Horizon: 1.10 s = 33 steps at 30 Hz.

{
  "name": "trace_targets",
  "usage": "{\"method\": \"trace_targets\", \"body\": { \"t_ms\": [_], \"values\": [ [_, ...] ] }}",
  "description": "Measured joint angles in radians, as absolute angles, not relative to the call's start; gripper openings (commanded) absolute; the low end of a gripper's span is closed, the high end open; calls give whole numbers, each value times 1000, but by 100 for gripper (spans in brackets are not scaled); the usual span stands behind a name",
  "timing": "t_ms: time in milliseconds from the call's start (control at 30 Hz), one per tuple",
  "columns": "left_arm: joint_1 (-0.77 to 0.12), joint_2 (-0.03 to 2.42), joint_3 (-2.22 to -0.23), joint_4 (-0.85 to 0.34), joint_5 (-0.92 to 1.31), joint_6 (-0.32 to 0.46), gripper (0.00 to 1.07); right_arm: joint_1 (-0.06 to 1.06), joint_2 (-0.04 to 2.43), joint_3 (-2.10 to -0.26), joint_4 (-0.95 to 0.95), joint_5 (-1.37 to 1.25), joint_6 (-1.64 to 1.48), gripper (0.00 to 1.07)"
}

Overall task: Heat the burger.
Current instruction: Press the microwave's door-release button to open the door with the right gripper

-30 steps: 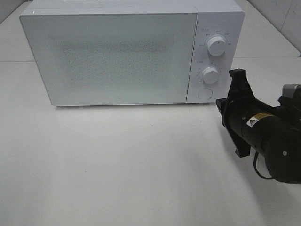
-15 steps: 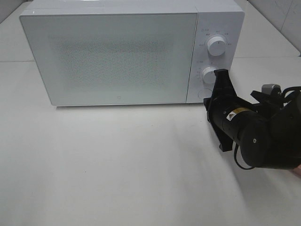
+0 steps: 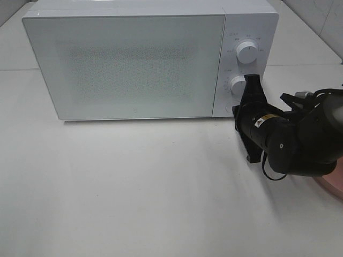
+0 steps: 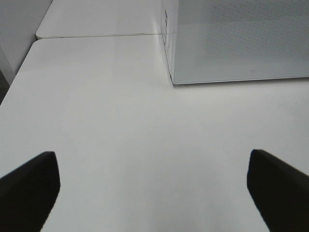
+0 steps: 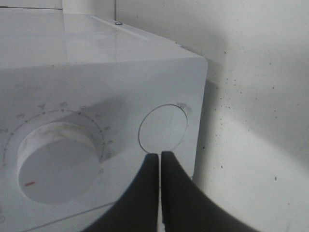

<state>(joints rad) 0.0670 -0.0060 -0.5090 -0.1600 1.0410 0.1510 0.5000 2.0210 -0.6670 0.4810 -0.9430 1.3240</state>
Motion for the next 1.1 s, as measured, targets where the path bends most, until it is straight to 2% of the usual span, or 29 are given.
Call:
{"method": "trace_targets", "body": {
  "t_ms": [333,1100],
  "values": [
    [67,-6,-509,-161,1041,151,98,457,2055,-711,444,-929,1333,0],
    [67,-6,-509,-164,1041,151,98,457,2117,-786,435,-910,1341,0]
  ]
}}
